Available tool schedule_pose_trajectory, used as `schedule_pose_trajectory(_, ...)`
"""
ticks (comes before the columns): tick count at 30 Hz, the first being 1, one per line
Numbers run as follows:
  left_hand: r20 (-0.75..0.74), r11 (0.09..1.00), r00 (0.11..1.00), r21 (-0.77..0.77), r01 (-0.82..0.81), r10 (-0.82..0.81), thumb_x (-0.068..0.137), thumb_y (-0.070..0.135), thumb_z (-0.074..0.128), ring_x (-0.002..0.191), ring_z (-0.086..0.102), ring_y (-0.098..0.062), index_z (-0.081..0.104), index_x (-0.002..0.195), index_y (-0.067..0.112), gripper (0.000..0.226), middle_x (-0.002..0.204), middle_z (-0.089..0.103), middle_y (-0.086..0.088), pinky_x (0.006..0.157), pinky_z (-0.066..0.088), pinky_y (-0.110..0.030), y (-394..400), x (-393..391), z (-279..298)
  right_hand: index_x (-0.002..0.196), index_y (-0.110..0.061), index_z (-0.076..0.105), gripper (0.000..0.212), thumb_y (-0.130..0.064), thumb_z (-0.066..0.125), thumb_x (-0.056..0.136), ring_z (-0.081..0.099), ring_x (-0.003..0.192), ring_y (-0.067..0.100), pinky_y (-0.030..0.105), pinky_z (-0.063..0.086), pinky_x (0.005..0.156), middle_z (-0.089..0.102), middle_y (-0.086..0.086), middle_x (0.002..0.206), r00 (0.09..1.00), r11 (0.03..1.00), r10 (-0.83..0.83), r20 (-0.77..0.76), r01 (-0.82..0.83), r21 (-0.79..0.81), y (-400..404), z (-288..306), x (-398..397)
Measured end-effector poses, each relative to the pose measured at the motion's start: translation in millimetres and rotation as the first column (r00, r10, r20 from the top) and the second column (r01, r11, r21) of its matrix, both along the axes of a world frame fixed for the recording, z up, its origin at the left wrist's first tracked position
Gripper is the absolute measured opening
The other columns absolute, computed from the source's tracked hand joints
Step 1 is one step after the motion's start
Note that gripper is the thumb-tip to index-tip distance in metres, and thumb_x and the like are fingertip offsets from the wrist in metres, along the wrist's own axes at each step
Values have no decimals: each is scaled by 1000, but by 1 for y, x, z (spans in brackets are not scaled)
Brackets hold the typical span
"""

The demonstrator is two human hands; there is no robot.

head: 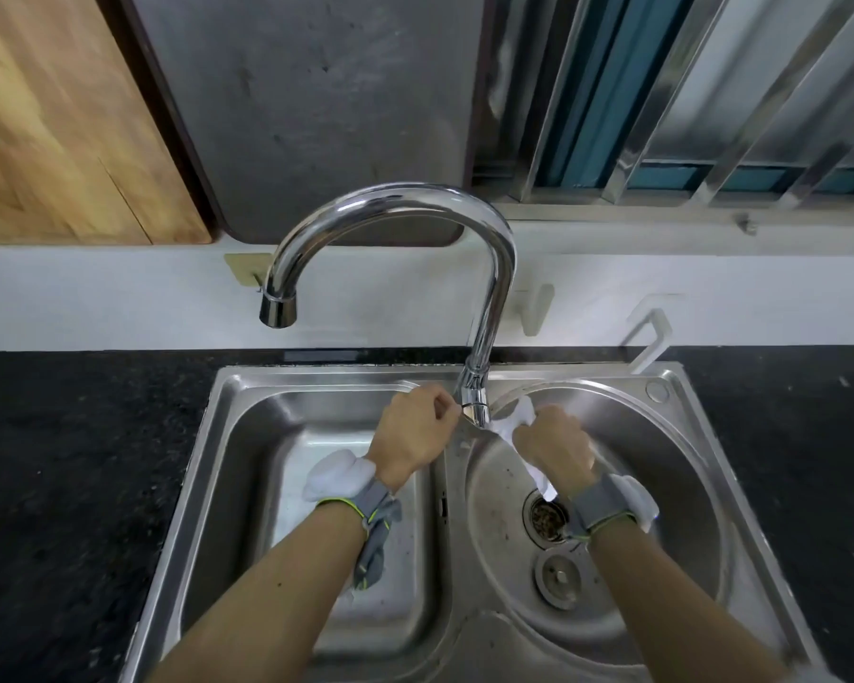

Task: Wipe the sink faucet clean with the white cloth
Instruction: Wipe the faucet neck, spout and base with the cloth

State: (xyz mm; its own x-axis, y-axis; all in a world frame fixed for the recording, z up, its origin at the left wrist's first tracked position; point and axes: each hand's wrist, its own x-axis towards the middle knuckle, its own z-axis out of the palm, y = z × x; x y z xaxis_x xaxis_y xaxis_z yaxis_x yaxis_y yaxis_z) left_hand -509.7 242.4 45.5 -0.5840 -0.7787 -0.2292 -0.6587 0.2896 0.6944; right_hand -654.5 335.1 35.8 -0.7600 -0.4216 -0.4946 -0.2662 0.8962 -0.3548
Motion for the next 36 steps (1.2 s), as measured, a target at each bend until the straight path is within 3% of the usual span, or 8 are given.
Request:
schedule_pose_trajectory(5, -80, 986, 990, 130, -108, 119, 94, 40, 53, 89, 66, -23, 67, 92, 15, 30, 87, 72, -1, 78, 53, -32, -3, 4, -1, 80, -14, 64, 10, -20, 56, 80, 60, 66, 17, 24, 48, 58, 67, 2, 78, 970, 902, -162, 179, 219, -371, -3, 14, 4)
schedule_pose_trajectory(11, -257, 899, 947, 434, -66, 194, 88, 62, 53, 66, 58, -11, 68, 76, 18, 48, 70, 66, 8, 63, 43, -25, -6, 8, 14, 100, -13, 70, 22, -22, 76, 82, 72, 82, 23, 30, 57, 63, 75, 6, 93, 799, 762, -61, 599, 425, -489, -18, 34, 27)
schedule_pose_trajectory(15, -370, 804, 869, 593, -51, 328, 95, 42, 56, 78, 67, -24, 66, 94, 9, 35, 94, 73, -16, 72, 55, -38, -11, 17, 12, 92, -11, 72, 19, -29, 71, 88, 73, 88, 26, 46, 60, 81, 76, 7, 93, 845, 764, 29, 534, 325, -557, -31, 36, 45)
schedule_pose_trajectory(18, -337, 767, 815, 613, -190, 471, 100, 33, 49, 95, 70, -31, 62, 97, 12, 25, 107, 71, -17, 85, 58, -48, -18, 22, 5, 84, -6, 72, 34, -39, 63, 88, 72, 76, 23, 50, 61, 77, 75, 5, 82, 881, 759, -19, 473, 321, -567, -37, 32, 46)
schedule_pose_trajectory(21, -291, 763, 765, 529, -372, 574, 98, 33, 46, 94, 66, -30, 55, 90, 16, 20, 98, 67, -10, 88, 54, -51, -27, 25, -4, 74, -19, 73, 22, -31, 58, 84, 71, 68, 19, 41, 62, 71, 75, 2, 74, 935, 761, -158, 319, 321, -564, -35, 20, 35)
schedule_pose_trajectory(23, -273, 773, 754, 447, -450, 597, 96, 32, 48, 86, 60, -25, 50, 89, 17, 17, 86, 60, -1, 80, 54, -44, -32, 27, -8, 87, -20, 73, 17, -26, 58, 82, 70, 80, 20, 37, 59, 77, 74, -1, 81, 956, 810, -182, 229, 277, -516, -32, 10, 24)
schedule_pose_trajectory(29, -212, 873, 862, 286, -395, 460, 91, 25, 57, 94, 62, -29, 53, 111, 13, 24, 99, 66, -7, 85, 52, -41, -44, 14, -17, 111, -14, 66, 26, -16, 61, 85, 67, 95, 22, 33, 54, 81, 70, 3, 102, 955, 860, -166, 245, 262, -437, -26, -10, 8)
schedule_pose_trajectory(36, -137, 961, 958, 152, -232, 253, 93, 32, 55, 102, 63, -33, 63, 110, 10, 29, 105, 71, -9, 88, 50, -40, -42, -28, -23, 130, -17, 57, 43, -31, 63, 89, 65, 98, 19, 36, 54, 88, 68, -1, 112, 988, 889, -59, 141, 117, -442, -34, -17, 9)
